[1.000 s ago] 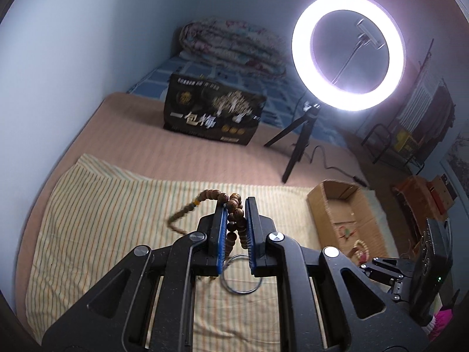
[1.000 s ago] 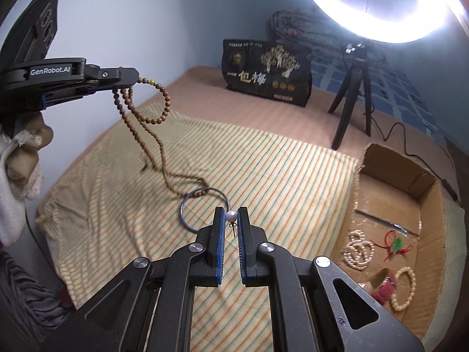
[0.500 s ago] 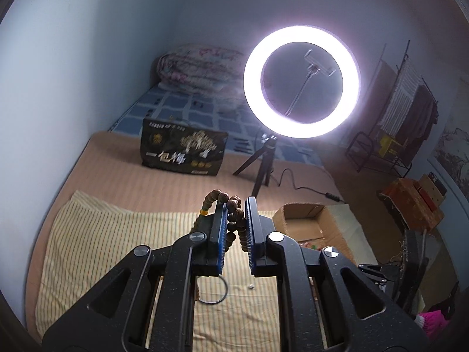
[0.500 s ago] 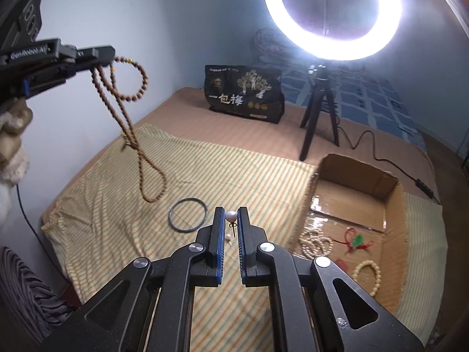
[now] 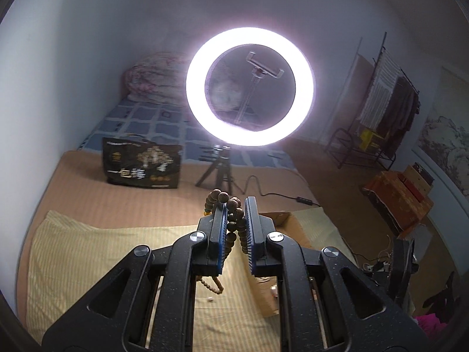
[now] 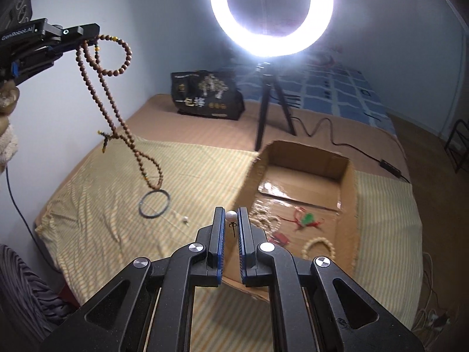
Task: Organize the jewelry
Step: 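Lift the necklace with the left tool while the right tool carries the earring over the box, then open the left tool dropping the necklace while the right tool releases the earring into the box, then move both tools back over the dark blue bangle and remaining pearl earring, then close the left tool on the dark blue bangle while the right tool grips the second pearl earring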
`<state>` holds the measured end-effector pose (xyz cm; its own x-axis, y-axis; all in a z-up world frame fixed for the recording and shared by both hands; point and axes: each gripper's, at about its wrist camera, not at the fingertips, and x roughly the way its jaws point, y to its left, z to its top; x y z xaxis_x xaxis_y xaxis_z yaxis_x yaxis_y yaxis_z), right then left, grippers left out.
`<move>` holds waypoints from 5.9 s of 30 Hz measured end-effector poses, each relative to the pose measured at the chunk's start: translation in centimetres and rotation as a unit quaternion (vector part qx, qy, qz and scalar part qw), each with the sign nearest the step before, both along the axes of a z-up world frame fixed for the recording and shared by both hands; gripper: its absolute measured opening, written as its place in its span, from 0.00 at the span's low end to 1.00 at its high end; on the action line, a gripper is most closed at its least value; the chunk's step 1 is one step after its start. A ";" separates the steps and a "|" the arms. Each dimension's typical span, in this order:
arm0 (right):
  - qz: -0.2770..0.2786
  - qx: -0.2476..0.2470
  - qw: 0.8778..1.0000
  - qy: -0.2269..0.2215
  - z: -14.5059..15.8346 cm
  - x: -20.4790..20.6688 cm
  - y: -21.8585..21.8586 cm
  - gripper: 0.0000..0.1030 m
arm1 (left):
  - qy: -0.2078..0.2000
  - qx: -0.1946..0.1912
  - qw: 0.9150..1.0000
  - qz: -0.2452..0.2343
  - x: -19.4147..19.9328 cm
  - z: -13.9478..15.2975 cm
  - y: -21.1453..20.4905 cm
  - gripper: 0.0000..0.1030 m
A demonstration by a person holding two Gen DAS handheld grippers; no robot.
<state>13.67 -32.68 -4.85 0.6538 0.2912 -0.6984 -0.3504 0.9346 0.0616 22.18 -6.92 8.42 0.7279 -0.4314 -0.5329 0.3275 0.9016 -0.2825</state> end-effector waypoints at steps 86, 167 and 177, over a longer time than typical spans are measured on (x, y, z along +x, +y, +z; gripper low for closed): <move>-0.098 -0.031 0.993 0.054 -4.6 2.7 -5.4 0.74 | 0.102 0.075 0.989 -0.071 6.4 -12.1 -12.8 0.36; 0.047 -0.101 0.991 0.079 -12.3 4.5 11.6 0.42 | 0.217 0.194 0.956 -0.032 3.3 -27.7 2.2 0.78; 0.060 -0.115 0.989 0.075 -12.6 3.9 12.5 0.39 | 0.209 0.199 0.957 -0.027 4.0 -28.1 2.4 0.78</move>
